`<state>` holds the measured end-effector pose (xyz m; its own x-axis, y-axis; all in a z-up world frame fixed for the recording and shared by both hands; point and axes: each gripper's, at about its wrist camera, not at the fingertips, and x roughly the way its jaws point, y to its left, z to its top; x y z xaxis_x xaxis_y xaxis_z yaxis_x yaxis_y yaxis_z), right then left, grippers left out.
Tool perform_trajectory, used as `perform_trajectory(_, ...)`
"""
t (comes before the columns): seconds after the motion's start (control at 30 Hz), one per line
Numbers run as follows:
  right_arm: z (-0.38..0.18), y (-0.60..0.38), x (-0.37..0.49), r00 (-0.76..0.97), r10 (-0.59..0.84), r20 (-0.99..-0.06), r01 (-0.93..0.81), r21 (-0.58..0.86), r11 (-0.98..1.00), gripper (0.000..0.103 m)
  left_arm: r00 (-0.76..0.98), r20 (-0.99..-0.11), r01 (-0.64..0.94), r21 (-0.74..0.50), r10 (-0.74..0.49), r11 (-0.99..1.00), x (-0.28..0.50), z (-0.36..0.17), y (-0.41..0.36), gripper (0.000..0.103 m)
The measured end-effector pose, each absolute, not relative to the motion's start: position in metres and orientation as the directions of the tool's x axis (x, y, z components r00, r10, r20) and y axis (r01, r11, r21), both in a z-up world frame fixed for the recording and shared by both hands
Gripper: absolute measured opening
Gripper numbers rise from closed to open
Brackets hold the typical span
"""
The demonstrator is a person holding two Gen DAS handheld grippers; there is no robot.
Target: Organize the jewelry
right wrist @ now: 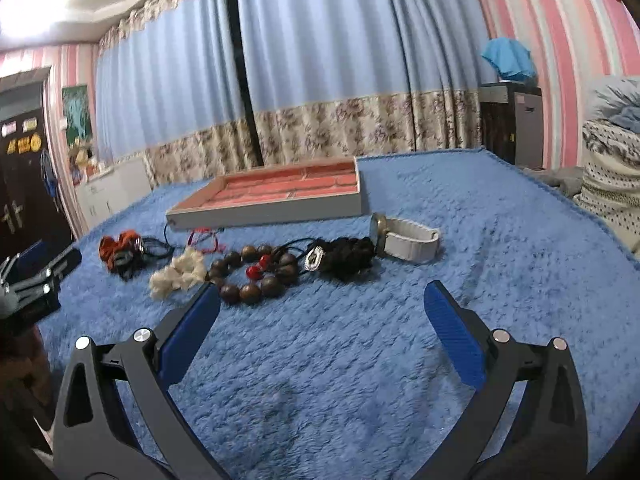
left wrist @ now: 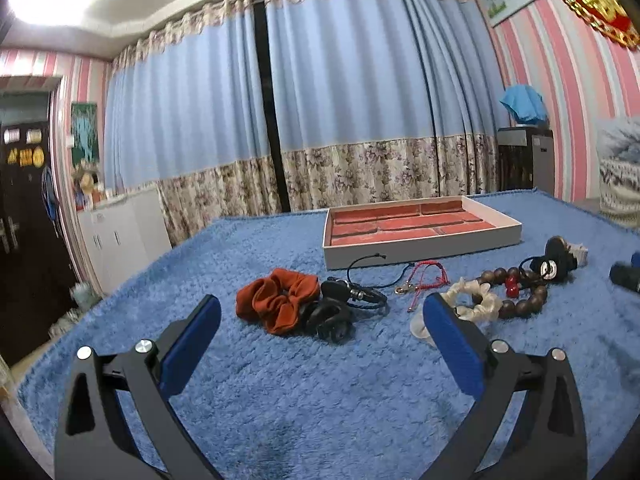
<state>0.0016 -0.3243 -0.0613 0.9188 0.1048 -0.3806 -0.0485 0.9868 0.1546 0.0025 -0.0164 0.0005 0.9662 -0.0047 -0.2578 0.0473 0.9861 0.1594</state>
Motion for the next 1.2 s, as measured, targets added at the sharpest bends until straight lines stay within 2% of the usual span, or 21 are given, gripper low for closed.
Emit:
perform_trajectory(0.17,-0.063,-0.320,0.006,0.911,0.109,-0.399,-0.056,0.141,0.988,0.099,0.971,-0.239,0.025,0.185,0.020,0.982,0.000,0.001,-0.021,0.099)
perform_trajectory(0.33,-0.064,-0.320,0.008,0.907,0.065,-0.417,-0.011,0.130,0.991,0.099,0.968,-0.249,0.051,0.123,-0.018,0.991,0.001,0.003,-0.012,0.099)
perform_trajectory(0.43,-0.064,-0.319,0.006,0.909,0.058,-0.413,-0.006,0.124,0.992,0.099,0.960,-0.275,0.083,0.087,-0.056,0.993,0.004,0.004,-0.006,0.099)
perform_trajectory(0.57,-0.062,-0.310,-0.003,0.931,0.064,-0.360,-0.047,0.056,0.997,0.099,0.950,-0.312,0.055,0.099,-0.022,0.994,0.012,0.003,-0.010,0.099)
perform_trajectory(0.87,-0.062,-0.313,0.004,0.915,-0.009,-0.403,0.035,0.058,0.998,0.099,0.911,-0.384,0.192,0.077,-0.148,0.978,0.027,-0.001,-0.011,0.099)
perform_trajectory(1.07,-0.063,-0.305,0.003,0.911,-0.056,-0.409,0.058,-0.006,0.998,0.099,0.916,-0.375,0.175,0.055,-0.142,0.983,0.023,-0.002,-0.008,0.099)
perform_trajectory(1.2,-0.063,-0.304,0.002,0.916,-0.057,-0.397,0.058,-0.009,0.998,0.099,0.901,-0.409,0.180,0.043,-0.147,0.983,0.028,-0.001,-0.006,0.099)
